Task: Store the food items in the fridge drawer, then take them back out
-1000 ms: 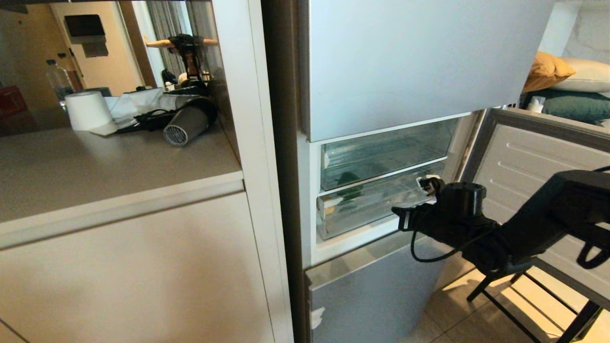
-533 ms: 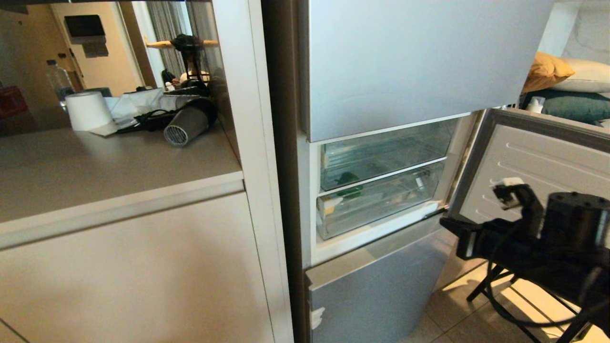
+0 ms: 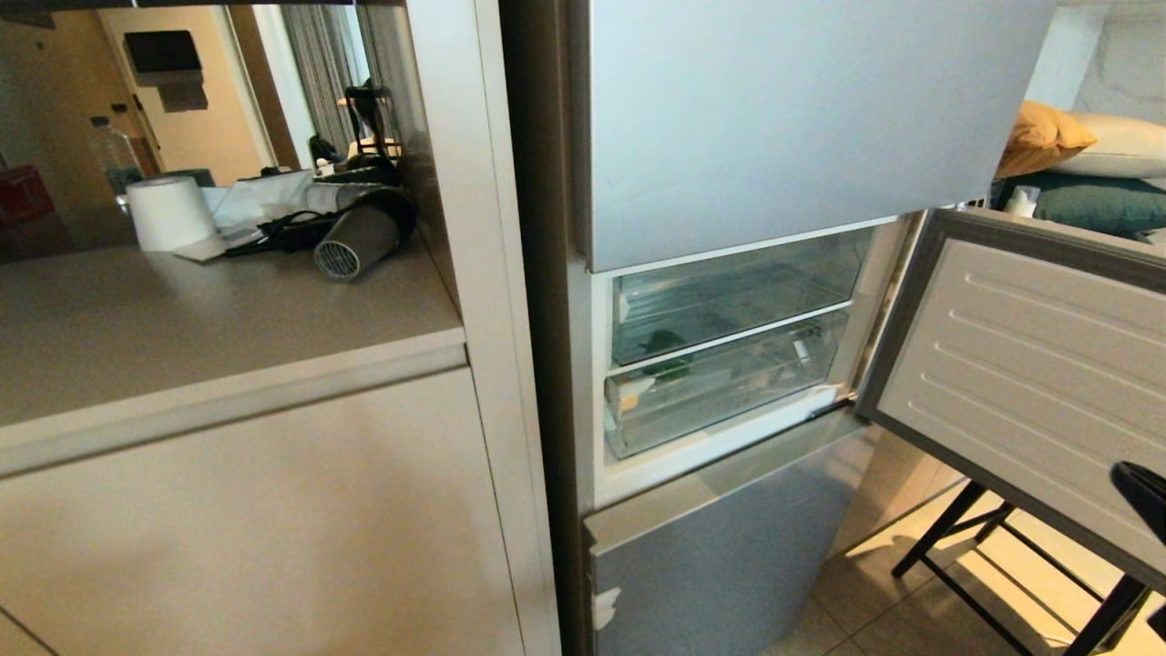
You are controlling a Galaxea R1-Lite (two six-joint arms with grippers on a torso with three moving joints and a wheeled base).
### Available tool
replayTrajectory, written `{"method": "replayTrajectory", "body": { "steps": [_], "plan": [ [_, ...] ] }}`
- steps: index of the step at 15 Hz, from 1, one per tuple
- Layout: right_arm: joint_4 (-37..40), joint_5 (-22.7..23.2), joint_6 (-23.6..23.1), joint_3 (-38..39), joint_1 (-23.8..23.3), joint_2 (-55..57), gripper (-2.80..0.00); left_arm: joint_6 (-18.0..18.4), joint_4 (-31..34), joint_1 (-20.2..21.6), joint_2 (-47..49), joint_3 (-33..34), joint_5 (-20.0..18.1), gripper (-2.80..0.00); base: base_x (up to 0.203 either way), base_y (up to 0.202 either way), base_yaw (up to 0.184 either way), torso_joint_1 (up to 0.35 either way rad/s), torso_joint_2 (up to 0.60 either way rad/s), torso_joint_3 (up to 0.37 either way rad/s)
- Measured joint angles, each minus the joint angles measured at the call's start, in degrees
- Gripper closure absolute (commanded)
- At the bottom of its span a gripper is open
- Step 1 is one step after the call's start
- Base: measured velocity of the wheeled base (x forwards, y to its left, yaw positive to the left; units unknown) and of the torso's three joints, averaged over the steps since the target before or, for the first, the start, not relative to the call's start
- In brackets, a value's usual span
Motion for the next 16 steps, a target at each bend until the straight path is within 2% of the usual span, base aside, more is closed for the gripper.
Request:
{"method": "replayTrajectory", "body": {
  "steps": [3, 5, 6, 8, 10, 12, 15, 16],
  "plan": [
    [13.3, -3.2, -3.1, 1.2, -0.1, -17.4, 0.0, 0.0, 0.0, 0.0, 0.0, 0.0, 0.0, 0.0, 0.0, 0.0, 0.0, 0.0, 0.0, 0.0],
    [25.0, -2.0, -2.6, 2.2, -1.3, -25.7, 0.0, -0.1, 0.0, 0.0, 0.0, 0.0, 0.0, 0.0, 0.0, 0.0, 0.0, 0.0, 0.0, 0.0],
    [31.3, 0.8, -2.2, 2.7, -3.0, -28.2, 0.0, -0.1, 0.0, 0.0, 0.0, 0.0, 0.0, 0.0, 0.0, 0.0, 0.0, 0.0, 0.0, 0.0],
    [41.4, 10.6, -1.8, 2.8, -7.7, -32.0, 0.0, -0.1, 0.0, 0.0, 0.0, 0.0, 0.0, 0.0, 0.0, 0.0, 0.0, 0.0, 0.0, 0.0],
    [49.0, 18.3, 0.1, 1.6, -9.8, -37.0, 0.0, -0.1, 0.0, 0.0, 0.0, 0.0, 0.0, 0.0, 0.0, 0.0, 0.0, 0.0, 0.0, 0.0],
    [52.9, 17.8, 0.4, 0.7, -10.3, -42.8, 0.0, -0.1, 0.0, 0.0, 0.0, 0.0, 0.0, 0.0, 0.0, 0.0, 0.0, 0.0, 0.0, 0.0],
    [50.9, 9.0, -2.1, 2.5, -10.4, -46.8, 0.0, -0.1, 0.0, 0.0, 0.0, 0.0, 0.0, 0.0, 0.0, 0.0, 0.0, 0.0, 0.0, 0.0],
    [50.6, 9.3, -2.5, 3.0, -10.4, -47.3, 0.0, -0.1, 0.0, 0.0, 0.0, 0.0, 0.0, 0.0, 0.0, 0.0, 0.0, 0.0, 0.0, 0.0]
  ]
}}
